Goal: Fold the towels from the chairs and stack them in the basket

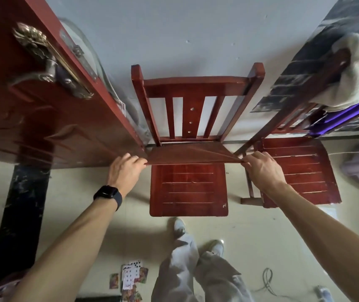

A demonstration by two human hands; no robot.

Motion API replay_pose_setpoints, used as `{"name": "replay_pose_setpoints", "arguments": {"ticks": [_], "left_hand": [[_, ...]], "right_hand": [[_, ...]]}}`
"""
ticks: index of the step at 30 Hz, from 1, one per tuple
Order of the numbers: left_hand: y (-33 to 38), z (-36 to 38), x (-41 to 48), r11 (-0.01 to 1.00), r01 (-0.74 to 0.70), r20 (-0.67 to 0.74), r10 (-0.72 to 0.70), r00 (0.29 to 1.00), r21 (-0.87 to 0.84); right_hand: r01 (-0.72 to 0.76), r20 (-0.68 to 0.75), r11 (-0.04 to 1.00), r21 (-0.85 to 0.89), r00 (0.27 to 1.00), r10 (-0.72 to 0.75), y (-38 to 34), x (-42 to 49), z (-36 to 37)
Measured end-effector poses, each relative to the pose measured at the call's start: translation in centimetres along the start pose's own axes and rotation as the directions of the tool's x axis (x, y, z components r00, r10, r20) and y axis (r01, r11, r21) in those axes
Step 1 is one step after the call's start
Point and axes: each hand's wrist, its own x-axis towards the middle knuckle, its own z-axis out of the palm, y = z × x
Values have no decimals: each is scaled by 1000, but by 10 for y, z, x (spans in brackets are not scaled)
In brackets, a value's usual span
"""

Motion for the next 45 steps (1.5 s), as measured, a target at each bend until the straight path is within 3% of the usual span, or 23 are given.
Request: {"name": "replay_pose_setpoints", "arguments": {"ticks": [10,15,18,21,24,27,30,39,45], "left_hand": [[46,127,-107,998,61,359,-48,932,-26],[58,166,-135,953,275,487,-181,854,-128],[49,181,-128,750,592,563,-364,742,-294],[31,200,-106,382,810,690,-431,581,-444],[18,223,-76,106,835,718,-460,522,-539],[11,252,-45,-50,797,710,-488,507,-603],[5,285,-18,-153,768,710,-523,471,-622],[-8,343,4,9,790,617,-620,485,-613],[2,344,15,271,825,500,-688,526,-496]], "right_hand": [[-144,358,990,-1,924,135,30,-84,169],[-233,420,967,98,891,173,40,-111,215],[-409,444,870,275,857,262,44,-95,227],[-606,503,634,480,782,367,45,-61,228],[-635,498,433,639,771,396,45,-21,238],[-621,477,319,716,769,424,41,20,260],[-612,442,291,736,759,479,35,58,286],[-624,281,502,599,751,598,30,100,334],[-617,206,561,552,753,625,21,106,337]]}}
